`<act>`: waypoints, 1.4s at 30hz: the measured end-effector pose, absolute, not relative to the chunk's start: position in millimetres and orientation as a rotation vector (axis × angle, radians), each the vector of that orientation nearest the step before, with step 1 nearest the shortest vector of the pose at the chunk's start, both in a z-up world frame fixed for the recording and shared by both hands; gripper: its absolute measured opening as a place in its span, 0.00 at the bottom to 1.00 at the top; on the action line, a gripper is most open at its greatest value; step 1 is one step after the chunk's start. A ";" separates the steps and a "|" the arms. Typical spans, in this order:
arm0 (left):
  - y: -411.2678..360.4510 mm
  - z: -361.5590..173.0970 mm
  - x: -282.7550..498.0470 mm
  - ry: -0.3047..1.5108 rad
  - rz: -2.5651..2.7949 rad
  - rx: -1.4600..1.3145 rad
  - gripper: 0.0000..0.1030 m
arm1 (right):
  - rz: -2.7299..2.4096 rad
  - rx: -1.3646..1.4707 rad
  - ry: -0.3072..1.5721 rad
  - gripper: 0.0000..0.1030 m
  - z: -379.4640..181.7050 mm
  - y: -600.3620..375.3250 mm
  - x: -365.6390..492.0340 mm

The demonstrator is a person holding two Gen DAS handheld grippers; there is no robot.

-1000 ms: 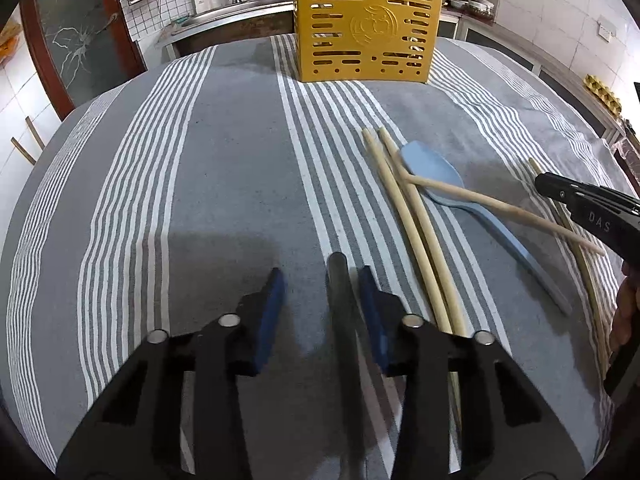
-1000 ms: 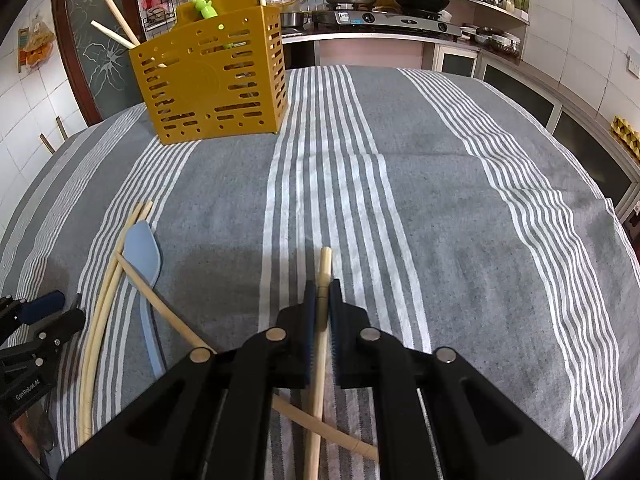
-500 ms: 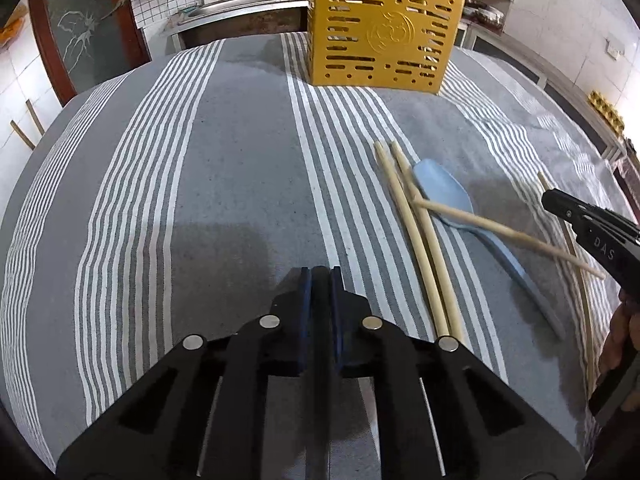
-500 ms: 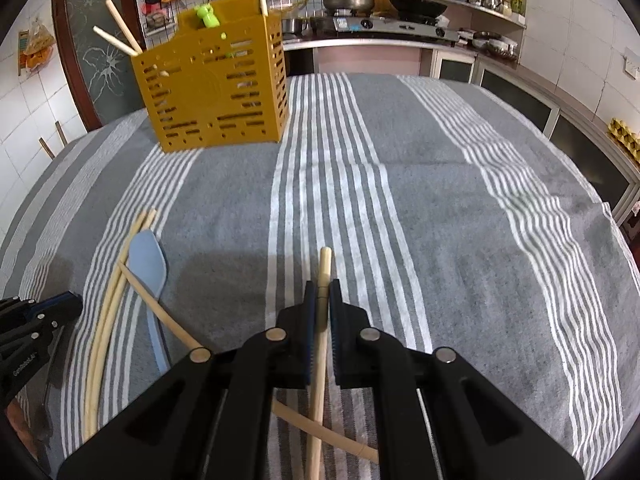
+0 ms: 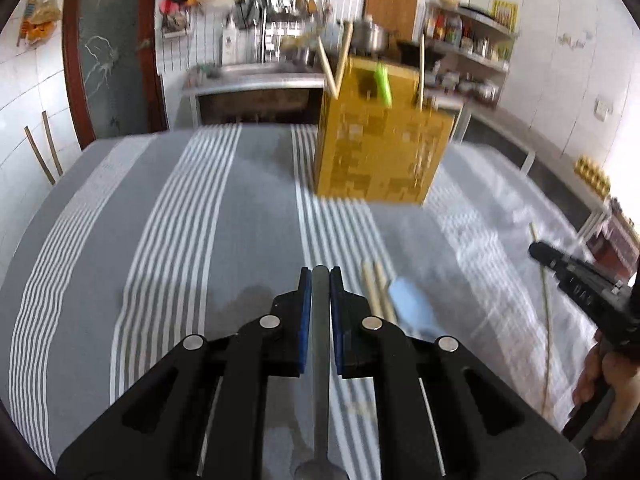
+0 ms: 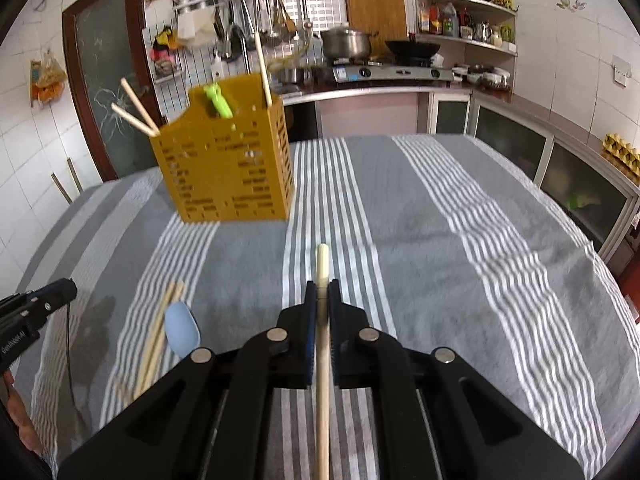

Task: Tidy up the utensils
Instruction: 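Carry both chopsticks with both grippers over the yellow holder and lower them in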

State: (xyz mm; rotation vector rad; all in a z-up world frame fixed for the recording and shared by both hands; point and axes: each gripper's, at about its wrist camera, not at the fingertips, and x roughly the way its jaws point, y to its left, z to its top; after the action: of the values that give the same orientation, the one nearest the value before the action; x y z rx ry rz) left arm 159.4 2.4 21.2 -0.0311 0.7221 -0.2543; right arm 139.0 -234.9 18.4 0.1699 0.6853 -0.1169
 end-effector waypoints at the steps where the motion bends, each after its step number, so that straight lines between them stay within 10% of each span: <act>1: 3.2 24.9 159.8 0.709 -0.256 -0.039 0.08 | -0.115 0.174 0.672 0.06 22.0 -236.1 139.8; 28: -3.4 88.7 162.0 0.416 -0.178 -0.022 0.07 | -0.106 0.177 0.292 0.06 98.9 -238.1 141.0; 42: -38.3 210.6 214.2 0.120 -0.207 -0.060 0.07 | -0.095 0.167 0.093 0.06 191.8 -235.9 211.7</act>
State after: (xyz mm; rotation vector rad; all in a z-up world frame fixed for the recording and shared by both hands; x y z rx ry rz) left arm 214.2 -38.3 210.6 -0.0602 0.1202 -0.2068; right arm 211.7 -235.9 191.8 0.1673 0.0929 -0.0953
